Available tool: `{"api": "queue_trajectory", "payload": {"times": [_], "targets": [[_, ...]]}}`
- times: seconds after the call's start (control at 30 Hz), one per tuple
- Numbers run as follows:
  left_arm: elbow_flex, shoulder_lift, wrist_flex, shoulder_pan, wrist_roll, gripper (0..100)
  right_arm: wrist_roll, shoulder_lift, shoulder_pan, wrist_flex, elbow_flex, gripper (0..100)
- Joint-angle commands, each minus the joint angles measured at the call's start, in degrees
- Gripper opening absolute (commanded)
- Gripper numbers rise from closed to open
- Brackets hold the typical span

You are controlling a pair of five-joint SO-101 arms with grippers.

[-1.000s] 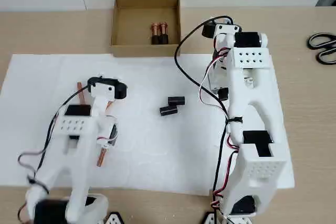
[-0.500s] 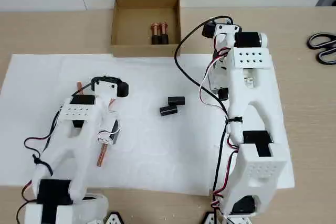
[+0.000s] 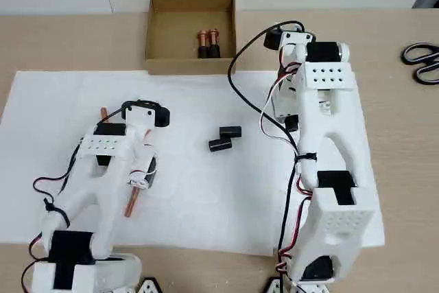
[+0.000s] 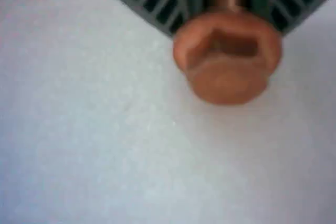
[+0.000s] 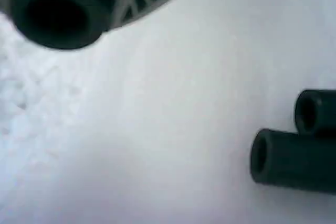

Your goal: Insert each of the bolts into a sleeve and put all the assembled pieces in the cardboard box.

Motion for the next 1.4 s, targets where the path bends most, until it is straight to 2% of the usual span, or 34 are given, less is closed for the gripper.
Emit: {"api": "queue_trajectory", "payload": {"times": [0.0,0.13,0.3,0.5,0.63,0.73,0.87,1.03,1.2,1.37], "targets": [[-1.5,-0.2,-1.8,-0.4,-0.2,1,0.1,-4.4,0.5,-0.2,-0.3,0.3],[-5.9,-0.2,1.4,-0.4,-0.1,1,0.3,-4.5,0.7,-0.2,-0.3,0.3],[-19.6,-0.2,14.0,-0.3,-0.1,1,0.4,-6.4,0.3,-0.2,-0.4,0.3],[-35.1,-0.2,27.0,-0.1,-0.1,1,0.4,-18.1,0.1,-0.2,-0.3,0.3],[-43.2,-1.3,28.1,-0.3,-0.1,1,0.4,-24.9,-1.4,-0.2,-0.2,0.3],[-46.7,-8.5,28.1,0.0,-0.1,1,0.4,-29.3,-3.2,0.3,-0.2,0.3],[-47.5,-22.6,25.5,0.0,0.5,1,0.2,-36.1,-4.0,0.4,4.0,0.3],[-43.9,-36.7,17.4,0.0,9.8,1,0.3,-47.2,-5.8,0.0,14.0,0.3],[-29.8,-45.4,6.9,0.0,18.3,1,0.4,-55.2,-10.2,-1.3,26.0,0.3],[-14.4,-52.7,-4.1,0.0,26.4,1,0.2,-60.6,-14.1,-13.2,40.6,0.3]]}}
